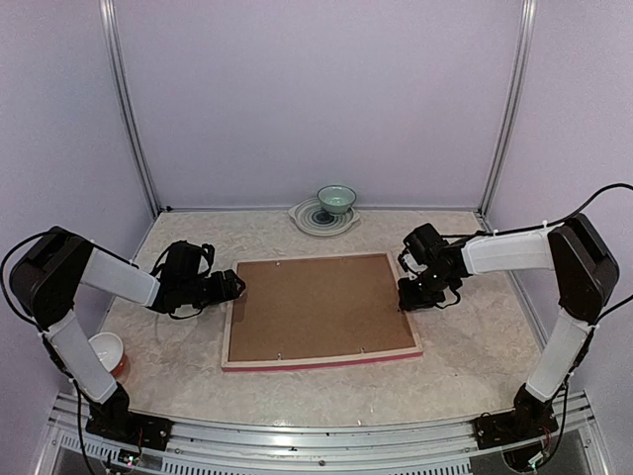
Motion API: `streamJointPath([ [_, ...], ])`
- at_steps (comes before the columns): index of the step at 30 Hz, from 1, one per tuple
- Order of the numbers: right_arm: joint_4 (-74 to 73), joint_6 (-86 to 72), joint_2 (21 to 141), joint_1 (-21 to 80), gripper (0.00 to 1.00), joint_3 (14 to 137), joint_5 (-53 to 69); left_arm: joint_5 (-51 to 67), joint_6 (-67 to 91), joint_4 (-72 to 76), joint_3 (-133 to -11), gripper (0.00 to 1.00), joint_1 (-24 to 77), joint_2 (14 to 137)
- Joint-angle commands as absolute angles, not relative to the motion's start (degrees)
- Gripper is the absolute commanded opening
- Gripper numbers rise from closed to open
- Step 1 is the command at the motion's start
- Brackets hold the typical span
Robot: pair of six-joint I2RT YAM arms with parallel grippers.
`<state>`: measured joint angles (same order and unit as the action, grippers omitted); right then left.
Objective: Put the photo into the frame
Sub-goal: Press the fastener onto the backboard.
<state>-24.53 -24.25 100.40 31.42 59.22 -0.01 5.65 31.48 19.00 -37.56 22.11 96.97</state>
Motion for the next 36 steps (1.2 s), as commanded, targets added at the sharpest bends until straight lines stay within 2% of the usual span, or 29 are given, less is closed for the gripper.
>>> streamJointPath([
  [1, -26.4, -23.4, 101.8, 31.4, 0.28, 59.9, -0.1, 6.6, 31.9, 18.1, -37.4, 0.85, 21.7, 97.9],
  [3, -26.1, -23.3, 101.3, 31.4, 0.32, 60.2, 1.6, 6.5, 31.9, 18.1, -37.4, 0.85, 21.7, 97.9],
  [9, -25.9, -23.3, 98.3, 31.1, 0.55, 61.5, 4.0, 5.9, 32.1, 19.0, -36.4, 0.87, 21.3, 96.8],
  [12, -25.7, -23.3, 97.1, 30.4, 0.68, 61.5, 4.4, 5.4, 32.3, 20.2, -35.2, 0.91, 21.1, 95.0],
  [13, -25.6, -23.3, 96.7, 30.2, 0.71, 61.2, 4.5, 5.1, 32.3, 20.7, -34.6, 0.97, 21.1, 94.4],
  [20, -22.3, -23.8, 93.3, 27.5, 0.88, 57.3, 7.7, 3.1, 32.1, 24.7, -30.1, 0.99, 20.9, 87.2],
  [26, -20.6, -23.2, 91.3, 25.9, 0.94, 55.0, 9.5, 4.3, 30.0, 30.0, -25.1, 0.99, 23.4, 77.6],
  [32, -18.5, -22.9, 89.6, 24.0, 0.96, 52.6, 11.3, -3.1, 22.4, 25.1, -28.8, 0.99, 34.9, 72.8],
  [36, -16.8, -23.3, 88.5, 22.6, 0.96, 50.4, 12.9, -3.6, 17.2, 23.2, -31.1, 0.99, 41.6, 72.6],
])
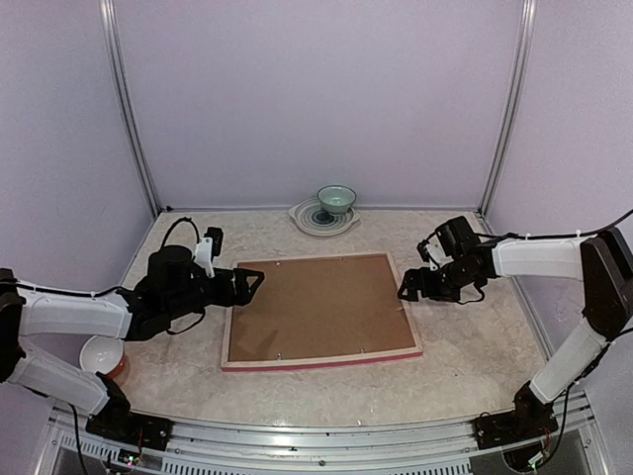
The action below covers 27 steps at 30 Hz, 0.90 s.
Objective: Put the photo into the frame
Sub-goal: Press the fastener onto the backboard, then pick up the photo frame from the center of the board.
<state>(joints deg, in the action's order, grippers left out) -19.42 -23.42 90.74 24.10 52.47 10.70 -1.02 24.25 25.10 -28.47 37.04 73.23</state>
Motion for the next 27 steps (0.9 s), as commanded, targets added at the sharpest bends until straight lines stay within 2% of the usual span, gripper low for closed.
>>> streamJointPath([
  [1, -16.3, -23.3, 88.2, 22.2, 0.96, 50.0, 13.1, -3.3, 15.4, 23.0, -31.4, 0.99, 43.0, 72.6],
  [8, -15.3, -22.9, 86.5, 20.4, 0.96, 47.3, 14.1, 2.1, 5.9, 21.6, -34.8, 0.99, 50.7, 73.7],
  [16, -14.7, -22.6, 84.4, 19.3, 0.95, 45.3, 14.8, 0.6, -5.6, 18.7, -40.0, 0.99, 59.0, 79.7],
  [27, -14.1, -22.9, 82.8, 19.1, 0.95, 43.0, 15.7, 9.3, -17.8, 16.0, -44.5, 0.98, 61.9, 89.8],
])
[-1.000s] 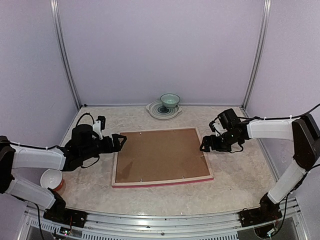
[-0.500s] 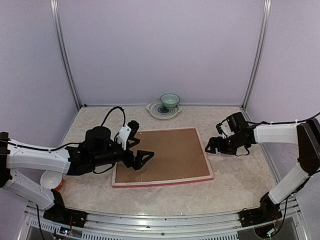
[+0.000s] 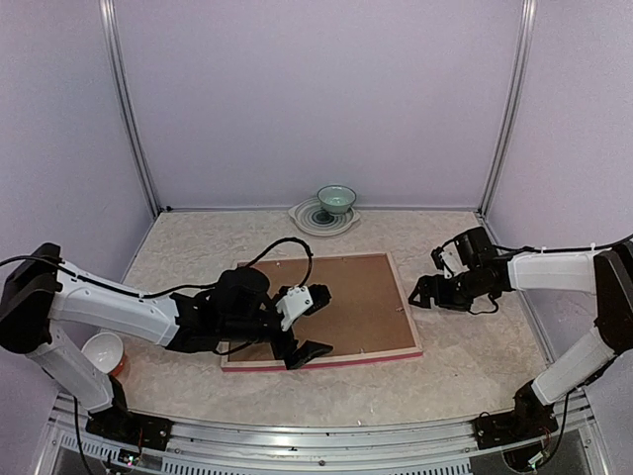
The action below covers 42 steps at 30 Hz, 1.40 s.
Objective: Put the photo into the frame
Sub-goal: Pick up the photo frame from the center of the board.
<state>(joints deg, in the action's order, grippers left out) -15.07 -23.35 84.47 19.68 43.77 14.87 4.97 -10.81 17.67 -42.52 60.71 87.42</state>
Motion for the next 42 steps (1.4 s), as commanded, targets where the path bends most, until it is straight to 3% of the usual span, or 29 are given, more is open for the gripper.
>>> streamJointPath([
  [1, -14.0, -22.9, 82.7, 19.1, 0.95, 42.9, 15.7, 10.1, -18.9, 16.1, -44.6, 0.98, 62.2, 90.6],
  [13, -14.2, -22.9, 82.7, 19.1, 0.95, 42.9, 16.1, 12.6, -24.3, 10.9, -50.6, 0.90, 62.4, 100.1],
  [19, -14.9, -22.9, 82.2, 19.0, 0.95, 43.4, 15.7, 13.4, -25.4, 8.9, -53.2, 0.78, 62.1, 104.9],
  [23, -15.6, -23.0, 81.8, 19.0, 0.95, 43.9, 15.4, 14.2, -25.5, 8.9, -53.7, 0.62, 61.5, 106.6],
  [31, -16.3, -23.0, 81.7, 19.0, 0.95, 44.9, 15.2, 15.3, -25.8, 8.8, -53.7, 0.41, 60.5, 107.8],
  [40, -16.6, -23.3, 82.2, 19.0, 0.95, 46.0, 15.7, 14.0, -25.9, 8.4, -54.1, 0.38, 60.3, 109.7],
  [42, -16.6, -23.3, 82.3, 19.0, 0.95, 46.1, 15.8, 13.8, -25.8, 8.4, -54.3, 0.32, 60.2, 110.1],
])
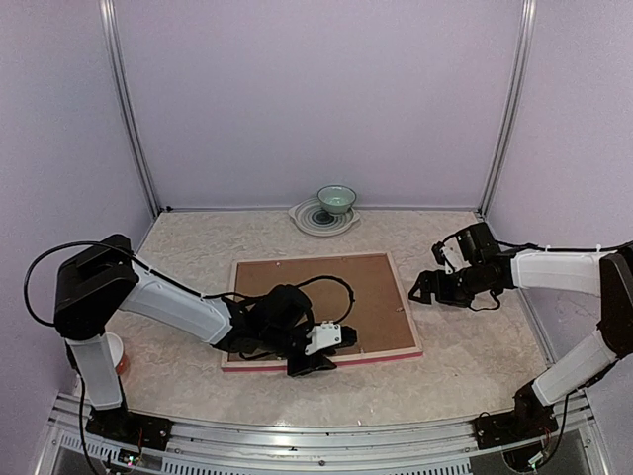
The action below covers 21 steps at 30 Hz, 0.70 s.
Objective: Put the photo into the frame
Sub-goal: Pick up the photo frame from the center of the board.
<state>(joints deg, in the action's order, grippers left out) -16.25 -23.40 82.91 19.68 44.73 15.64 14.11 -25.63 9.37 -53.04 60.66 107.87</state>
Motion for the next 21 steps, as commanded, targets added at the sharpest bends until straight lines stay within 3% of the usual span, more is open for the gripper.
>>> streamJointPath([
  [1, -16.6, -23.2, 82.3, 19.0, 0.95, 46.0, 15.9, 13.8, -25.7, 8.4, -54.3, 0.29, 60.2, 110.2],
  [3, -16.6, -23.4, 82.3, 19.0, 0.95, 45.9, 15.9, 13.4, -25.5, 8.6, -54.3, 0.24, 60.1, 110.4],
  [8, -16.5, -23.4, 82.3, 19.0, 0.95, 45.7, 15.8, 12.7, -25.3, 8.6, -54.6, 0.24, 60.0, 111.0],
  [12, -16.4, -23.4, 82.3, 19.0, 0.95, 45.5, 15.7, 12.5, -25.0, 8.4, -54.9, 0.34, 60.0, 111.2],
  [14, -16.4, -23.3, 82.4, 19.0, 0.95, 45.5, 15.8, 12.6, -24.8, 8.3, -54.9, 0.34, 60.0, 111.2],
  [21, -16.4, -23.2, 82.3, 19.0, 0.95, 45.4, 15.7, 13.0, -24.4, 6.8, -55.9, 0.23, 59.8, 111.7],
])
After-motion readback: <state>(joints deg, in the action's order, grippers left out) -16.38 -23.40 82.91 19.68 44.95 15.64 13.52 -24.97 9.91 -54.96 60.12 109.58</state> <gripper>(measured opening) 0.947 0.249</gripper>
